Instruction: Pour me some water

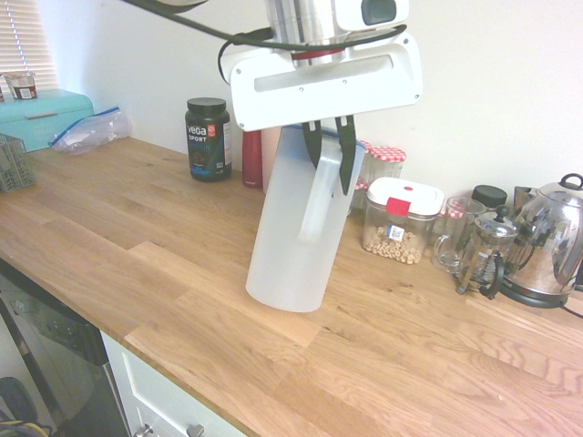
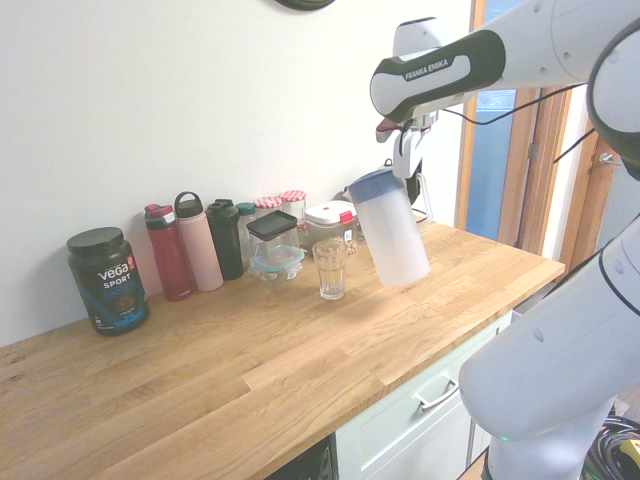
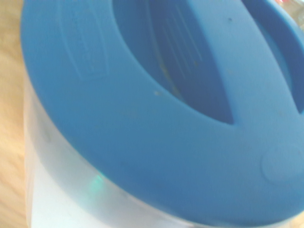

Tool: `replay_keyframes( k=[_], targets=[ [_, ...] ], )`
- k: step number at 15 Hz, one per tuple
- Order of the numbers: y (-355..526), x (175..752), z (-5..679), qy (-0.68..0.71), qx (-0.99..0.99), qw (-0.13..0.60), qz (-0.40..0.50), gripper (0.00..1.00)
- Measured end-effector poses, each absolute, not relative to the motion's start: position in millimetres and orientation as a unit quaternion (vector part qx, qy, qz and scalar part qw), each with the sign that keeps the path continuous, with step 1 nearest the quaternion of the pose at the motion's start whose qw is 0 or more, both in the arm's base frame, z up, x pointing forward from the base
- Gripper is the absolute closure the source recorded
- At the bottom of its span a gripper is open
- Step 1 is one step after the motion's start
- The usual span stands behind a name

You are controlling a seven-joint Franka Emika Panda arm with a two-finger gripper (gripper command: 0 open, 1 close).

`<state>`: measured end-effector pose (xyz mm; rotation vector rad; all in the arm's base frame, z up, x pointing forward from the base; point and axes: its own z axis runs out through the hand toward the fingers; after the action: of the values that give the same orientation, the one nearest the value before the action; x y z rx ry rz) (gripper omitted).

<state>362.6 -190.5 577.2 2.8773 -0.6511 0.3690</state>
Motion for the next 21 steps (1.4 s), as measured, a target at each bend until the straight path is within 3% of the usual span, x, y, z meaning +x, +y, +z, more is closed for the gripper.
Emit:
replay_keyframes(
  k=[7, 15, 21],
  targets=[
    [-145, 291, 559, -0.288, 0.925, 0.085, 0.232, 1.0],
    [17, 252, 560, -0.198, 0.942, 0.065, 0.262, 1.0],
    [146, 261, 530, -0.197, 0.927, 0.078, 0.31, 1.0]
  ],
)
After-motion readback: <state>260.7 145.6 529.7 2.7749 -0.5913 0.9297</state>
